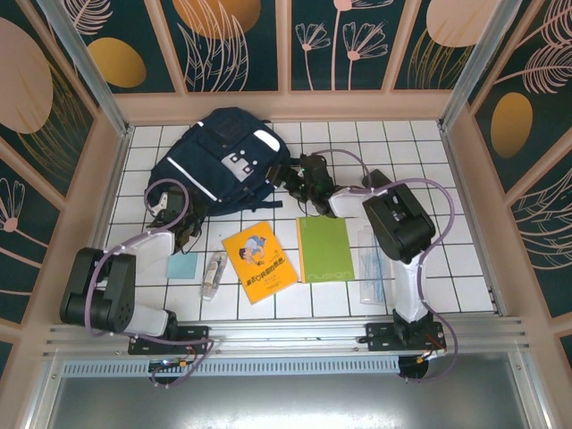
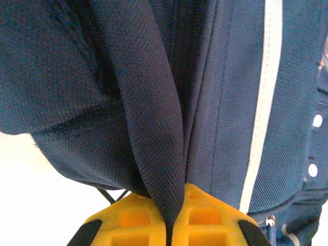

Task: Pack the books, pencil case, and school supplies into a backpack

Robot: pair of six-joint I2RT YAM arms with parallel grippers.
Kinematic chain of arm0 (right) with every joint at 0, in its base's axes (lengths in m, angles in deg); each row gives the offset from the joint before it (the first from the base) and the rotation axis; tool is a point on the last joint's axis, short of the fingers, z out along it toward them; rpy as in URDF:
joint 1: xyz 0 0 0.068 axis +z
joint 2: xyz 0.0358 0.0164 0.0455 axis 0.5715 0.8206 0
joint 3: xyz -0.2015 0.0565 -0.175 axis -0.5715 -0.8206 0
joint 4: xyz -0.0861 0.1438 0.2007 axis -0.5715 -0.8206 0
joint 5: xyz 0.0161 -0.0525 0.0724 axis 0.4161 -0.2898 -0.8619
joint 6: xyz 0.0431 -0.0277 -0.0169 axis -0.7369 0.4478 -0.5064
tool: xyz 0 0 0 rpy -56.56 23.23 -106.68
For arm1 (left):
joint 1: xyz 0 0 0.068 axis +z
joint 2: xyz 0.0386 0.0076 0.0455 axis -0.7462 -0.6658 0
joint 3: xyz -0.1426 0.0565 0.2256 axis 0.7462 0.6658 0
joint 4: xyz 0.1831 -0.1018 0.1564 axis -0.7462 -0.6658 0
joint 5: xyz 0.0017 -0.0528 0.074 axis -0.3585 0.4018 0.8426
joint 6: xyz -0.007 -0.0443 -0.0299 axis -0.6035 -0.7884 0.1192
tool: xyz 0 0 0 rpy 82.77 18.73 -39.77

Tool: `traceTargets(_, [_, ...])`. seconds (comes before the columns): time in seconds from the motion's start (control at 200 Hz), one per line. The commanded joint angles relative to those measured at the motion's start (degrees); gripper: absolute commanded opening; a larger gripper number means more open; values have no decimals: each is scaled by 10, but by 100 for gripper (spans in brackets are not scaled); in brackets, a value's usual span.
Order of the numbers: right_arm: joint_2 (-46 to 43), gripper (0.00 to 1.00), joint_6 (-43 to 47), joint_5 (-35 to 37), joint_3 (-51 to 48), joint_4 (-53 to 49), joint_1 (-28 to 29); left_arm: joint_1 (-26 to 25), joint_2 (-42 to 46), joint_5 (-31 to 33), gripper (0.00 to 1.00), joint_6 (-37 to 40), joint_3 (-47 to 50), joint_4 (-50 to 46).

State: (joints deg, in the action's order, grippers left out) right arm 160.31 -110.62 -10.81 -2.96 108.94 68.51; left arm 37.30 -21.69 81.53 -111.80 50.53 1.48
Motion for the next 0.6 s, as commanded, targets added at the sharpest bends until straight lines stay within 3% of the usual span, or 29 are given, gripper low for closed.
traceTargets(0.0, [33,89,-51,-36,33,32,5,-12,48,-44,0,-1,8,-6])
traceTargets(0.13, [54,88,-83,-51,38,53,7,-13,84,-40,0,-8,2,-3])
traceTargets(0.2, [60,79,-95,-63,37,75,7,-14,91,-43,0,-9,-3,5])
traceTargets(0.26, [61,65,-101,-68,34,89,6,-14,88,-47,0,-8,-8,7])
traceTargets(0.325, [54,39,-100,-68,29,99,2,-14,81,-54,0,-7,-10,12])
traceTargets(0.45, [23,0,-93,-80,4,113,-18,-14,67,-60,0,-14,-5,32])
traceTargets(0.595, [-41,0,-72,-94,-39,98,-48,-14,45,-58,0,-9,-18,58])
